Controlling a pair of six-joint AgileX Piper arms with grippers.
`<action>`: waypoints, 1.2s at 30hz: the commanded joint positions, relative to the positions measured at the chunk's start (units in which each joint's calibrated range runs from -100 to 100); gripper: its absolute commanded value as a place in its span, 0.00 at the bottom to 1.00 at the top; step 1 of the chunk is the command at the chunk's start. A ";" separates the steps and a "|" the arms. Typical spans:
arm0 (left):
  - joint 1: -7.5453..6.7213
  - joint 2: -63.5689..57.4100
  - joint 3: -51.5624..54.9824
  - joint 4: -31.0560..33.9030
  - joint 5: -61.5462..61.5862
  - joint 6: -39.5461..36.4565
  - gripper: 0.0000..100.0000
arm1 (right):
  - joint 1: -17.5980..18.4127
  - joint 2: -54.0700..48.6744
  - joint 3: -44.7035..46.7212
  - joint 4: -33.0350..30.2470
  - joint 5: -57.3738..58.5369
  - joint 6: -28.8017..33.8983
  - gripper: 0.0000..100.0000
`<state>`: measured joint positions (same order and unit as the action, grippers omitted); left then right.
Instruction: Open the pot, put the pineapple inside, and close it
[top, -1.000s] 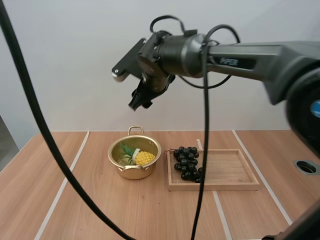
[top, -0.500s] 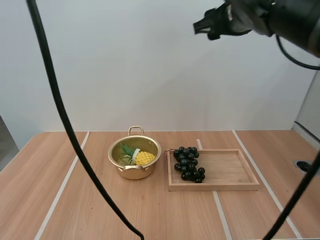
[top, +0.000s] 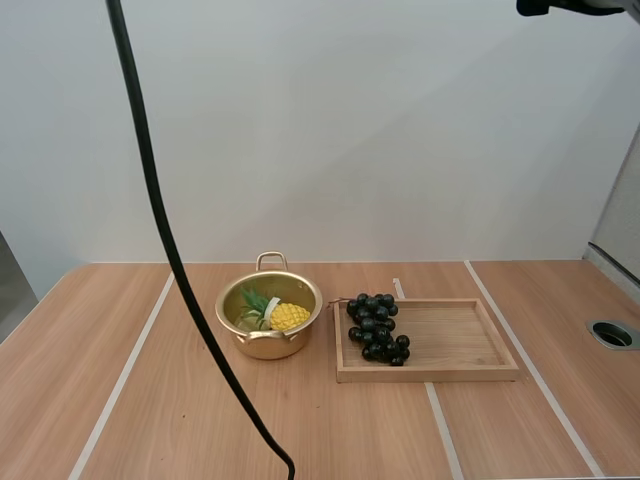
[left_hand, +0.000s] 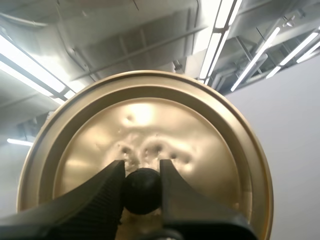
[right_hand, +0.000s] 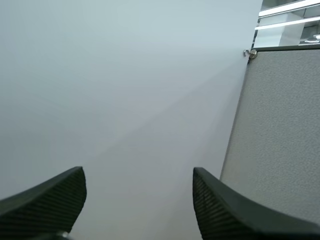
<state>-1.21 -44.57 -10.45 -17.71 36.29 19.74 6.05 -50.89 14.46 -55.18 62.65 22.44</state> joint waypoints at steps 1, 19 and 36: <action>0.07 1.42 2.40 -0.01 5.95 -0.08 0.00 | -0.34 -2.41 -0.28 -0.91 3.21 -0.74 1.00; 0.07 21.81 3.15 -0.01 50.55 3.53 0.00 | -0.34 -3.61 -0.28 -1.45 11.62 -2.83 1.00; 0.07 39.69 3.15 -0.13 63.71 4.55 0.00 | -0.34 -3.61 -0.28 -2.18 11.99 -4.62 1.00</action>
<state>-1.21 -6.69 -7.36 -17.15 100.00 24.19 5.91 -53.79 14.46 -56.35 74.24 18.15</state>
